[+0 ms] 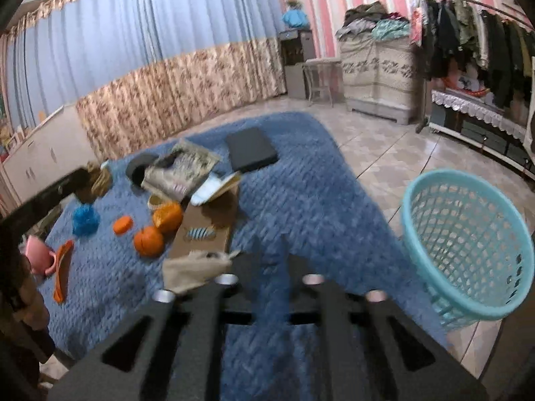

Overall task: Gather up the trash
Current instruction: 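Grasp the beige cloth tote with the right tool while the left tool lifts the brown cloth, then carry both items over the blue basket while the left tool opens, dropping the brown cloth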

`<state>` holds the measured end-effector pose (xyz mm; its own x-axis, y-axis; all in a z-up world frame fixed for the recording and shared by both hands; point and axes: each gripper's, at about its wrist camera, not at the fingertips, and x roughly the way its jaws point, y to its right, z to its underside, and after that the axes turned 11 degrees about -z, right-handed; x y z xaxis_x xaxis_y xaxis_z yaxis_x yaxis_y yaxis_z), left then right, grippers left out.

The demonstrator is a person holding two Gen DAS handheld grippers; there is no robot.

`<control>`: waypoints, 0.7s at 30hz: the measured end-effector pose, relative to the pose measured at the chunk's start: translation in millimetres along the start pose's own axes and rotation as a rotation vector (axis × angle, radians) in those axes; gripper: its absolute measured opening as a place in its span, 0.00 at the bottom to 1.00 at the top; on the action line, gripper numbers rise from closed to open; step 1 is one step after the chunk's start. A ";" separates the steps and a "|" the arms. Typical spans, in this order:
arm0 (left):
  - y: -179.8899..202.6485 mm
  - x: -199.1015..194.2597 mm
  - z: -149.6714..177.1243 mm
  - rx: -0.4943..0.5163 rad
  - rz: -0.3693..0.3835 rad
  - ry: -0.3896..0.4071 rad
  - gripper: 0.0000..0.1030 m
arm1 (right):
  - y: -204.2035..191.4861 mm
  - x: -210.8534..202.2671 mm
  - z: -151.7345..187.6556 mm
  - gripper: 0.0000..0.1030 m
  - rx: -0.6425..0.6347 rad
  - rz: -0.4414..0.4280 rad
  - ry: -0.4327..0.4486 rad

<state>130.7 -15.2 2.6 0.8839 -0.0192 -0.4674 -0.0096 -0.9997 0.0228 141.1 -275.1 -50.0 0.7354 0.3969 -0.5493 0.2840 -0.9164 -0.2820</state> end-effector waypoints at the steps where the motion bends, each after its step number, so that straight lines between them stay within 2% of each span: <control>1: -0.7 -0.4 2.2 0.007 -0.007 -0.003 0.26 | -2.9 4.2 4.1 0.65 0.006 -0.001 -0.001; 3: -6.3 -2.4 6.9 0.012 -0.027 -0.007 0.26 | -10.0 9.8 10.6 0.65 0.008 -0.013 0.002; 9: -34.1 -1.9 23.8 0.001 -0.073 -0.049 0.26 | -38.3 48.1 30.8 0.65 -0.038 -0.022 -0.110; 11: -42.9 -1.2 28.6 -0.011 -0.082 -0.064 0.26 | -44.0 64.5 40.4 0.51 -0.052 -0.012 -0.162; 12: -46.0 -0.4 30.0 -0.013 -0.085 -0.069 0.26 | -45.6 68.9 42.3 0.32 -0.056 -0.031 -0.181; 13: -48.3 -0.6 31.0 -0.014 -0.087 -0.070 0.26 | -47.0 68.5 41.3 0.23 -0.059 -0.046 -0.178; 15: -48.8 -0.5 31.8 -0.014 -0.085 -0.067 0.26 | -50.8 62.5 39.5 0.14 -0.079 -0.040 -0.154; 17: -47.2 -1.7 29.1 -0.018 -0.076 -0.060 0.26 | -51.0 54.0 36.6 0.08 -0.098 -0.028 -0.133; 21: -28.1 -3.2 15.5 -0.003 -0.043 -0.032 0.26 | -36.7 25.3 24.8 0.07 -0.074 -0.012 -0.062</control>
<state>120.8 12.7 -10.2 0.8681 0.0233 -0.4958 0.0294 -0.9996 0.0045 134.0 -230.1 -73.1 0.6930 0.4081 -0.5942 0.3386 -0.9120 -0.2315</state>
